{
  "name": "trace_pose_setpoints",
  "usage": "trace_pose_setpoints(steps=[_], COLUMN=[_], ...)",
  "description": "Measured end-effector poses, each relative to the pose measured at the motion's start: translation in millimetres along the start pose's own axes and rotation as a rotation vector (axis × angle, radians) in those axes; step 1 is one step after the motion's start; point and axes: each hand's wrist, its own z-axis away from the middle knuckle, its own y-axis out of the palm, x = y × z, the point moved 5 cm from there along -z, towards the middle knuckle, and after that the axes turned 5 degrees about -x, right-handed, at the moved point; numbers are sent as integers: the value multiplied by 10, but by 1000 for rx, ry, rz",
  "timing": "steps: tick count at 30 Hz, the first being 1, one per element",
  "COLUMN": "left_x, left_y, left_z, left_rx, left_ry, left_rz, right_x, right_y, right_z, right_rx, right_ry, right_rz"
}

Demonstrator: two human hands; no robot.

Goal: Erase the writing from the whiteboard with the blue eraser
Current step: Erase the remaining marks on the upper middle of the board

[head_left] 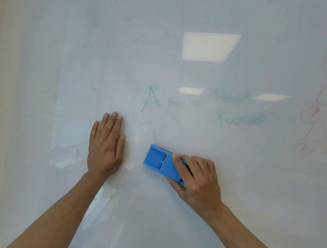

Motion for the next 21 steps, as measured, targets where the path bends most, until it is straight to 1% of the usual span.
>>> trace_pose_setpoints(steps=[2,3,5,7,9,10,11,12,13,16,17,19,21], left_x=[5,8,22,33,40,41,40,35,30,36,39,37,37], left_y=[3,3,13,21,31,30,30,31,32,26,25,23,18], left_z=[-5,-4,15,23,22,19,13,12,13,15,14,15,15], left_rx=[-1,-2,0,-1,2,0,-4,-7,-9,-10,-10,-9,-8], left_ry=[6,9,20,28,30,31,32,34,37,45,47,47,48], left_rz=[0,-2,-3,-4,-4,-4,-6,-6,-6,-2,-1,1,-7], right_x=[-100,-196,-468,-757,-931,-939,-884,-766,-593,12,132,184,70], right_y=[-5,-11,-30,-52,-42,-11,36,89,153,336,367,374,351], right_z=[-102,-193,-430,-692,-919,-1011,-1086,-1136,-1156,-1035,-971,-917,-977], right_rx=[-11,-32,-100,-171,-197,-203,-204,-194,-171,-66,-43,-49,-77], right_ry=[-49,-24,119,322,513,574,596,569,495,167,91,7,-23], right_rz=[34,61,139,208,211,197,182,168,150,97,93,88,86])
